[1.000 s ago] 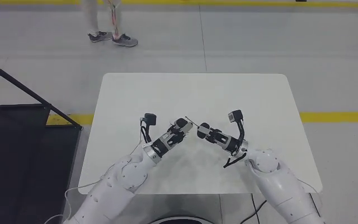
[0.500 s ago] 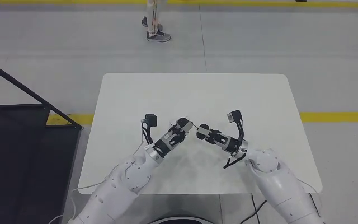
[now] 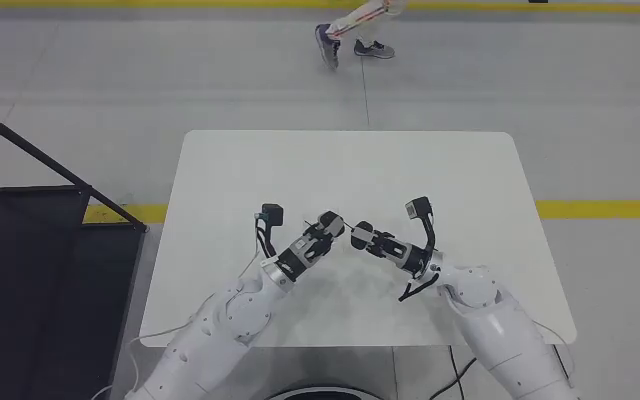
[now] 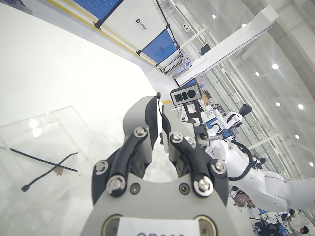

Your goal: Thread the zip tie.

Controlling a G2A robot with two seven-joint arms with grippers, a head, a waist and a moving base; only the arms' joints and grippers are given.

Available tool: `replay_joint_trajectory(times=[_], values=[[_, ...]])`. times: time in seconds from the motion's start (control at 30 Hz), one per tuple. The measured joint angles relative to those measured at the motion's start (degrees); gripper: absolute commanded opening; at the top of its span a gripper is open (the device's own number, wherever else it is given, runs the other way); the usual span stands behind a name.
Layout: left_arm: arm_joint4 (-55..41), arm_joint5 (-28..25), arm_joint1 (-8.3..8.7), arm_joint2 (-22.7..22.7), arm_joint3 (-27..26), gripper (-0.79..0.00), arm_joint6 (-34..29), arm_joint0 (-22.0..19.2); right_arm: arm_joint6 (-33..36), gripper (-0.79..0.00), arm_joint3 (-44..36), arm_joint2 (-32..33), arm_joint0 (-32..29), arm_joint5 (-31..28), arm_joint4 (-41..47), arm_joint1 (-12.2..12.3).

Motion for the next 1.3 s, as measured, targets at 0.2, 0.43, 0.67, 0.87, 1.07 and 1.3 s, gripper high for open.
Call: replay_joint_trajectory(times=[0.2,0.43,0.67,0.87,1.07,1.3], values=[[0.0,0.0,-0.37,-0.3,0.2,-0.622,-0.8,0.0,0.1,-0.785,-0.1,0.3,-0.2,0.1,-0.2,-0.1],[0.2,-0.2,-0.78,-0.8,0.4,-0.730,-1.2,0.0,0.1,-0.785,-0.1,0.5,-0.3,0.1,-0.5,-0.3],[0.2,-0.5,-1.11,-1.2,0.6,-0.680,-2.1,0.2,0.3,-0.785,-0.1,0.7,-0.3,0.2,-0.7,-0.5],[0.2,-0.6,-1.40,-1.5,0.6,-0.671,-2.9,0.2,0.5,-0.785,-0.1,0.9,-0.5,0.0,-0.7,-0.6],[0.3,-0.6,-1.69,-1.8,0.7,-0.779,-3.4,0.3,0.6,-0.785,-0.2,1.2,-0.6,0.1,-0.8,-0.7],[0.3,-0.6,-2.03,-2.1,0.8,-0.785,-3.8,0.4,0.7,-0.785,-0.3,1.5,-0.9,0.1,-0.9,-0.8]])
